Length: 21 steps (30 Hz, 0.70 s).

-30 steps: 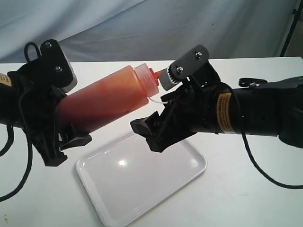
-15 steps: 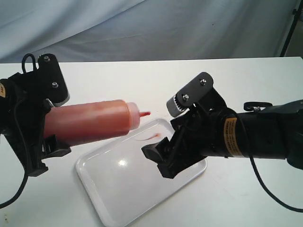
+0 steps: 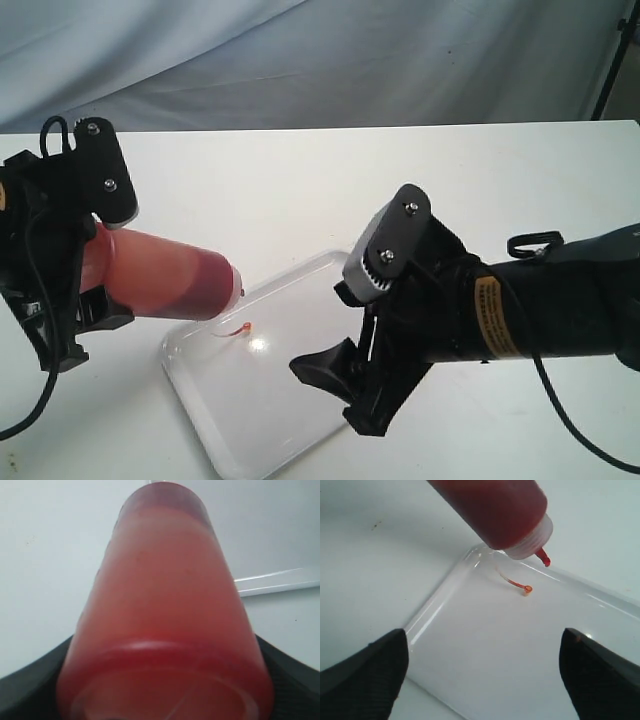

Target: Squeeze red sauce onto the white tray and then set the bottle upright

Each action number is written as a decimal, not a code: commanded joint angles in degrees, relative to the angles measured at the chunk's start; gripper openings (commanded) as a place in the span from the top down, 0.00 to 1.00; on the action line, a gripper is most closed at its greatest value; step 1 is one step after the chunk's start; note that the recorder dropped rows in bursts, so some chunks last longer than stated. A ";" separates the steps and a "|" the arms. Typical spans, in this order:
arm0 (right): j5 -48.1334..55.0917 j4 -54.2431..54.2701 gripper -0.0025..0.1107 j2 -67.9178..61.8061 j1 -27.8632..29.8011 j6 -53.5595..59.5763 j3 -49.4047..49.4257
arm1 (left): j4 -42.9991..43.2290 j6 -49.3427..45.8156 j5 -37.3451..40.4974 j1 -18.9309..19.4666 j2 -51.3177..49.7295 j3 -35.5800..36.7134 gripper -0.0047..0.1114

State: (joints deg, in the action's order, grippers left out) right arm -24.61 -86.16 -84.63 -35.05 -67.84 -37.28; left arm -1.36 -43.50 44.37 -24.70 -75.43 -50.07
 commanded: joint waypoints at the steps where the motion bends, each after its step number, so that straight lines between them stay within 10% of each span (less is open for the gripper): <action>1: -2.12 3.14 0.32 0.20 0.25 11.97 -0.14 | -5.64 -5.95 1.53 0.11 0.77 -0.62 0.96; 21: -3.06 37.54 0.23 -4.24 -8.95 52.69 -1.46 | -13.55 -13.57 5.64 0.11 0.77 -0.89 0.96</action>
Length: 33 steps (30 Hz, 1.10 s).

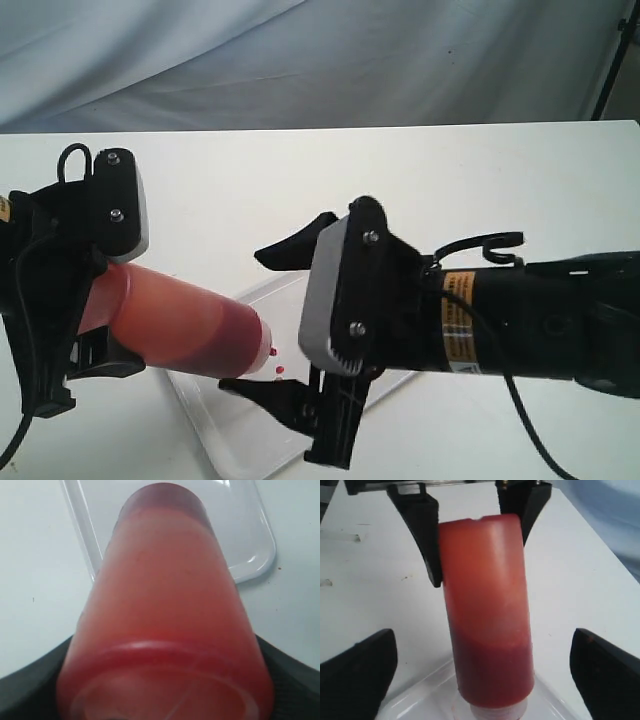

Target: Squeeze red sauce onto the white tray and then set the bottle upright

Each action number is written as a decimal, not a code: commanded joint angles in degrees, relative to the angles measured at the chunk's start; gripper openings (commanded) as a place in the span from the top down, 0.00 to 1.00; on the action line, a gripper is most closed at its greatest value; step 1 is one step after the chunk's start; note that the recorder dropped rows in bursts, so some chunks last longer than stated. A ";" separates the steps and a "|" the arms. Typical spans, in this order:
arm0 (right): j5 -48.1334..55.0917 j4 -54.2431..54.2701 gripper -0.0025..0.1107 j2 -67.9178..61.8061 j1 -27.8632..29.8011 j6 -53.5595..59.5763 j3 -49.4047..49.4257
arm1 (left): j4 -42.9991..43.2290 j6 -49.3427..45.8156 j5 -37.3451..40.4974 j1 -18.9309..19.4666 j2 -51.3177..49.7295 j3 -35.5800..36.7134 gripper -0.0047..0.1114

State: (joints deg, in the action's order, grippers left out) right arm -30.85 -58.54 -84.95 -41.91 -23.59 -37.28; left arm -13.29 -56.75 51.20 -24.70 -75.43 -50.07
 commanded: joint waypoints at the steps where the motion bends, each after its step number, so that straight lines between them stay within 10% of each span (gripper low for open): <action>1: 2.09 10.03 0.23 -6.37 -2.15 8.05 -2.68 | -1.62 -0.33 -1.19 0.11 0.77 -0.89 0.96; 27: 1.71 16.29 0.24 -22.59 -5.60 7.27 -13.54 | -5.55 -3.67 -1.85 0.11 0.77 -0.89 0.96; 33: 4.52 18.74 0.49 -22.59 -5.60 10.31 -13.54 | -5.95 -3.67 -1.73 0.11 0.77 -0.89 0.96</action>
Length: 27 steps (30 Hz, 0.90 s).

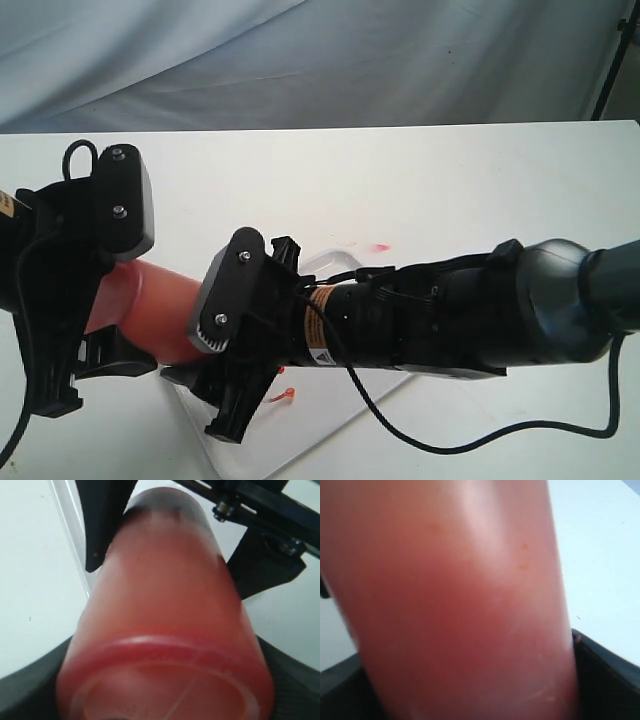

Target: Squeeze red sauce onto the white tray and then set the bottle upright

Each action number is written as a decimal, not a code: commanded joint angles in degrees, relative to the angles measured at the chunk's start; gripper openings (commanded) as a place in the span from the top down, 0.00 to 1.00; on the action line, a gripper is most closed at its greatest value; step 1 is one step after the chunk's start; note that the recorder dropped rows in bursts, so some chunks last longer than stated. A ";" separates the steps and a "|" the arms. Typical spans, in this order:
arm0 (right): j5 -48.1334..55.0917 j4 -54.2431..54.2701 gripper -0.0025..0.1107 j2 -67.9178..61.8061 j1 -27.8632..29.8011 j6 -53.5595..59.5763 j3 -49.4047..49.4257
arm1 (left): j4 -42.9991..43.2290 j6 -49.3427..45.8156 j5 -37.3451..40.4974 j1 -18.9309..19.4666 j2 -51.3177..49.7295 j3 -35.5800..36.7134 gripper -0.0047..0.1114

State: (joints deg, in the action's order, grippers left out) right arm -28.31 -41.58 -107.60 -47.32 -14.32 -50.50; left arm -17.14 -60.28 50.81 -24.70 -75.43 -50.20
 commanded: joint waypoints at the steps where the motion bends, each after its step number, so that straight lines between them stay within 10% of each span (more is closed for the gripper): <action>1: 2.82 1.78 0.55 0.06 -0.19 1.03 -0.32 | -2.08 -0.18 -1.44 0.11 0.77 -0.76 0.96; 6: 4.88 1.99 0.98 0.06 -0.19 2.10 -0.32 | -2.08 -0.18 -1.49 0.11 0.77 -0.76 0.96; 19: 2.04 3.20 0.98 0.06 -0.19 2.33 -0.32 | -2.08 -0.18 -1.49 0.11 0.77 -0.76 0.96; 23: 1.98 3.20 0.86 0.06 -0.19 2.33 -0.32 | -2.08 -0.18 -1.49 0.11 0.77 -0.76 0.96; 27: 1.98 3.20 0.49 0.06 -0.19 2.33 -0.32 | -2.08 -0.18 -1.49 0.11 0.77 -0.76 0.96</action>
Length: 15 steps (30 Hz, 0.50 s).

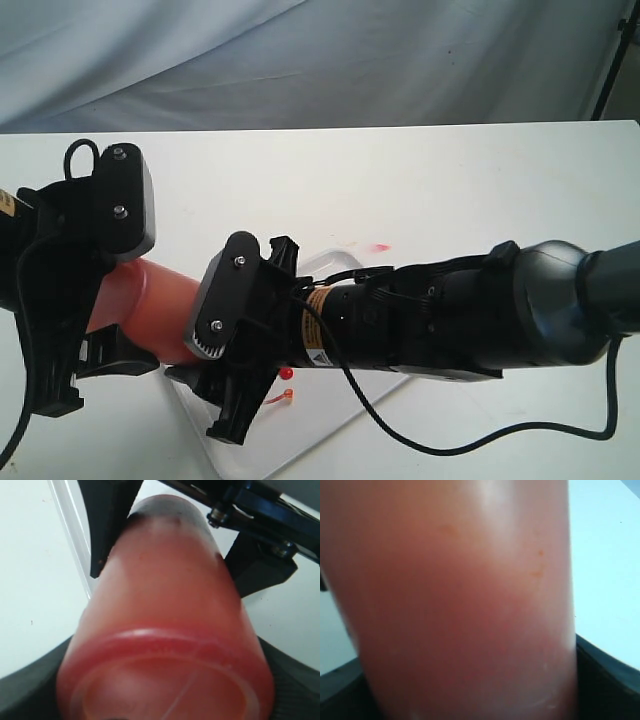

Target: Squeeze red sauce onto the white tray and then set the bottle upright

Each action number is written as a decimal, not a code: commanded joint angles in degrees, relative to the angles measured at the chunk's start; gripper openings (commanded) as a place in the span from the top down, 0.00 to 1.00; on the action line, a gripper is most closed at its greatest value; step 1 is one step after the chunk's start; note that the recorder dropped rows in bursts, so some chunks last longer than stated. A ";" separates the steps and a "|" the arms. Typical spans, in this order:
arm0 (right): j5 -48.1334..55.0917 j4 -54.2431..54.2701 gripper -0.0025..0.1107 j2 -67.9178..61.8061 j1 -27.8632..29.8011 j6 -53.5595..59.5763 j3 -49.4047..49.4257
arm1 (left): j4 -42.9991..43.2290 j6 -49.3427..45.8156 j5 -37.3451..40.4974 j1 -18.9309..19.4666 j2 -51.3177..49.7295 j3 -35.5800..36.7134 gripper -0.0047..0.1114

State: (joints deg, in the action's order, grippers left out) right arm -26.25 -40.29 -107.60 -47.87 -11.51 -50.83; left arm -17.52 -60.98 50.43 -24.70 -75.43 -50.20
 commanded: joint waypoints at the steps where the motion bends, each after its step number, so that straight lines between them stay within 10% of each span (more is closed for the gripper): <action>1: -0.45 2.03 0.39 0.06 0.37 -0.48 0.01 | -1.70 0.52 -1.11 0.11 0.77 -0.76 0.96; 5: -0.33 3.55 0.05 0.06 0.37 -0.48 0.01 | -1.70 0.52 -1.11 0.11 0.77 -0.76 0.96; 15: -0.45 3.93 0.05 0.06 0.37 -0.48 0.01 | -1.70 0.52 -1.11 0.11 0.77 -0.76 0.96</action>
State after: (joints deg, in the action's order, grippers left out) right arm -26.25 -36.69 -107.60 -47.87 -11.86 -50.83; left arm -17.56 -60.98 50.54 -24.70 -75.43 -50.20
